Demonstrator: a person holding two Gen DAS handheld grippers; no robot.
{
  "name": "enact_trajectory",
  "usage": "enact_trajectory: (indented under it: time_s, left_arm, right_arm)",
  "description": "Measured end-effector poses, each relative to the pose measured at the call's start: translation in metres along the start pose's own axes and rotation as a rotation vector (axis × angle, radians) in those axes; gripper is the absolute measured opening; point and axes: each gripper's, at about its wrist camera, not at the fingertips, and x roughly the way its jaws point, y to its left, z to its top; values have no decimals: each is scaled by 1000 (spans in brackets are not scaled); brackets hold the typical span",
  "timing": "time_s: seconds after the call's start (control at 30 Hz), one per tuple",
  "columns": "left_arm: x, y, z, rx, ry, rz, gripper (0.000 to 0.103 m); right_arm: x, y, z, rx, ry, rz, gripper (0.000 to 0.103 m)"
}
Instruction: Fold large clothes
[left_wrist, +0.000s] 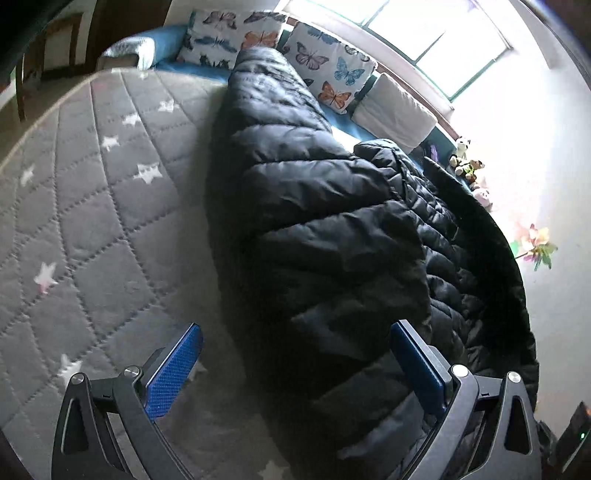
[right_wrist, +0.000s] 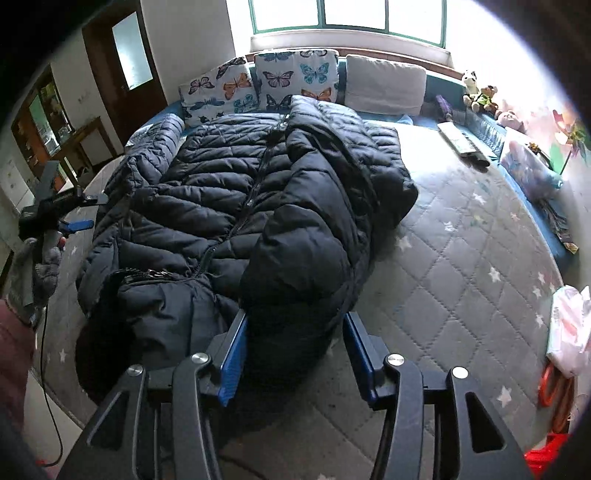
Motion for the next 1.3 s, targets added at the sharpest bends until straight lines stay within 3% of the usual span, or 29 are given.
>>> enact_trajectory:
  time_s: [0.1, 0.17, 0.2, 0.23, 0.27, 0.37, 0.5, 0.57, 0.63, 0.73, 0.9, 1.03, 1.17, 1.23, 1.27, 1.3]
  left_arm:
    - [13, 2, 5, -26, 21, -51, 98]
    - [23, -1, 6, -26, 36, -111, 73]
    - [24, -2, 7, -25, 39, -118, 70]
    - [25, -6, 7, -9, 26, -104, 61]
    - [24, -10, 6, 12, 15, -98, 44]
    - [12, -20, 3, 49, -31, -70, 20]
    - [-19, -34, -12, 67, -75, -74, 15]
    - [-38, -45, -27, 99, -99, -56, 14]
    - [-54, -50, -41, 121, -116, -52, 13]
    - [-77, -59, -65, 129, -132, -57, 12]
    - [-121, -66, -105, 157, -154, -30, 12]
    - [-127, -42, -128, 115, -99, 39, 12]
    - [-113, -34, -140, 95, -20, 82, 21]
    - [-114, -37, -139, 95, -11, 90, 21]
    - [-116, -41, -137, 102, -7, 88, 23]
    - [-115, -44, -135, 114, 3, 93, 24]
  right_arm:
    - [-15, 7, 14, -33, -52, -42, 83]
    - [-19, 8, 25, -61, -92, -63, 87]
    - [-16, 13, 35, -79, -101, -75, 87]
    - [-11, 16, 44, -94, -99, -83, 87]
    - [-7, 17, 46, -106, -92, -87, 87]
    - [20, 24, 67, -119, -59, -107, 87]
    - [57, 25, 76, -164, 16, -205, 84]
    - [63, 17, 68, -172, 48, -213, 59]
    - [58, 2, 56, -138, 70, -156, 36]
    - [38, -17, 40, -88, 60, -106, 23]
    - [-7, -44, 4, -12, 55, 15, 20]
    - [-11, -55, -42, 57, 124, 109, 20]
    - [0, -46, -70, -46, 168, -20, 24]
    - [-9, -42, -64, -81, 177, -24, 27]
    - [-14, -39, -60, -103, 178, -32, 31]
    - [-23, -32, -53, -146, 168, -49, 42]
